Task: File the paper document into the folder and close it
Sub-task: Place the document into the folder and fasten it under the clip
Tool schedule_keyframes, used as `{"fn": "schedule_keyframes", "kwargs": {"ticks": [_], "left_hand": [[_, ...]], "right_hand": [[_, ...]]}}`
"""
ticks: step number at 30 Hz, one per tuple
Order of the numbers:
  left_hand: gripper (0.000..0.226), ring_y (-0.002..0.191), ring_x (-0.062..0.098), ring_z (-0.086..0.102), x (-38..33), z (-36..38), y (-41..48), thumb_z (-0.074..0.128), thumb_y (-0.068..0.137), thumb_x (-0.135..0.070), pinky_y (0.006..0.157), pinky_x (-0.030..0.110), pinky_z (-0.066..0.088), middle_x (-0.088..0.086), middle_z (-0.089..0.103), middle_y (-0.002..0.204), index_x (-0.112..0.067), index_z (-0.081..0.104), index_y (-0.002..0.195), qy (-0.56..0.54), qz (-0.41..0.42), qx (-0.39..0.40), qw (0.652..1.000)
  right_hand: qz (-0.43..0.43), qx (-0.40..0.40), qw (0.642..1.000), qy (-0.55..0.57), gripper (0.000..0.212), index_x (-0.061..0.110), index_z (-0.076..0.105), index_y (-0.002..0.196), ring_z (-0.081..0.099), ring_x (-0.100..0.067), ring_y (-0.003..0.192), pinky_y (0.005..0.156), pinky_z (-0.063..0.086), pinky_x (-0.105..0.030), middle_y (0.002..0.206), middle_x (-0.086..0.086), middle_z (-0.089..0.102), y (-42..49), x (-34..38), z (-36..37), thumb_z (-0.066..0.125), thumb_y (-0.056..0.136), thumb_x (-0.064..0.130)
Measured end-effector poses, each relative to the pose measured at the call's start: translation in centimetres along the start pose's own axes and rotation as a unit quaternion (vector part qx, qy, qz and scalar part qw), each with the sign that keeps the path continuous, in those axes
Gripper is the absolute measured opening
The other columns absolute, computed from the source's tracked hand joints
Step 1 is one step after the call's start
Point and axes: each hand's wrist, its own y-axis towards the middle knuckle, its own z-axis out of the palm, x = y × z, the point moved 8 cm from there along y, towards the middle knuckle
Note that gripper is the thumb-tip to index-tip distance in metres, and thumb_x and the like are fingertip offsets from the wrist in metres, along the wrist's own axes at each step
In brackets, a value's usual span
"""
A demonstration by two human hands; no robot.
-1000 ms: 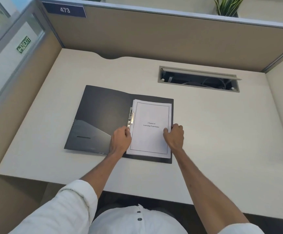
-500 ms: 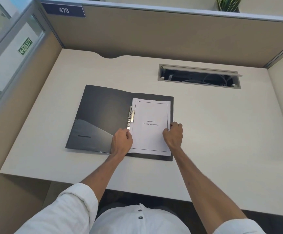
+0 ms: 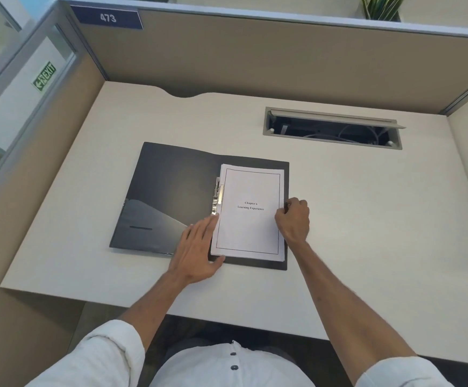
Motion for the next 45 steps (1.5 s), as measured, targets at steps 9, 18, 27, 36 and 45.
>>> {"fn": "schedule_keyframes", "kwargs": {"ticks": [9,18,27,36,45], "left_hand": [[0.114,0.167,0.018,0.022,-1.2,0.5,0.3,0.066,0.089,-0.059,0.136,0.054,0.022,-0.010,0.009,0.183,-0.025,0.001,0.176,-0.007,0.041,0.029,0.999],[0.114,0.167,0.020,0.022,-1.7,1.3,1.6,0.066,0.089,-0.052,0.135,0.056,0.022,-0.008,0.010,0.183,-0.025,-0.004,0.176,0.008,0.067,0.055,0.996],[0.112,0.169,0.020,0.019,-1.0,2.1,2.1,0.063,0.093,-0.056,0.135,0.059,0.021,-0.009,0.006,0.184,-0.027,-0.006,0.176,0.011,0.080,0.081,0.993],[0.107,0.168,0.022,0.020,-0.4,2.1,2.6,0.058,0.097,-0.060,0.134,0.057,0.024,-0.005,0.006,0.184,-0.031,-0.009,0.175,0.029,0.088,0.105,0.990],[0.106,0.169,0.021,0.018,-0.1,2.1,2.3,0.059,0.099,-0.062,0.139,0.048,0.015,-0.006,0.003,0.185,-0.030,-0.007,0.176,0.017,0.077,0.094,0.992]], "right_hand": [[-0.266,0.065,0.952,-0.137,0.048,0.012,0.059,0.141,0.049,-0.032,0.132,0.105,0.043,-0.050,0.139,-0.008,0.056,4.8,10.2,3.1,0.062,0.094,0.020],[-0.334,0.143,0.904,-0.228,0.047,0.010,0.056,0.142,0.047,-0.032,0.134,0.111,0.037,-0.052,0.145,-0.010,0.051,7.9,15.9,8.7,0.054,0.095,0.011],[-0.344,0.141,0.905,-0.205,0.049,0.012,0.060,0.141,0.051,-0.033,0.125,0.103,0.041,-0.052,0.136,-0.011,0.054,8.6,16.8,9.8,0.051,0.094,0.000],[-0.341,0.129,0.910,-0.198,0.052,0.018,0.060,0.138,0.050,-0.032,0.124,0.101,0.040,-0.052,0.133,-0.009,0.053,9.2,16.4,10.1,0.053,0.091,-0.002],[-0.348,0.124,0.906,-0.205,0.051,0.019,0.060,0.139,0.050,-0.031,0.124,0.102,0.042,-0.052,0.132,-0.008,0.054,9.0,16.2,10.1,0.055,0.091,0.003]]}}
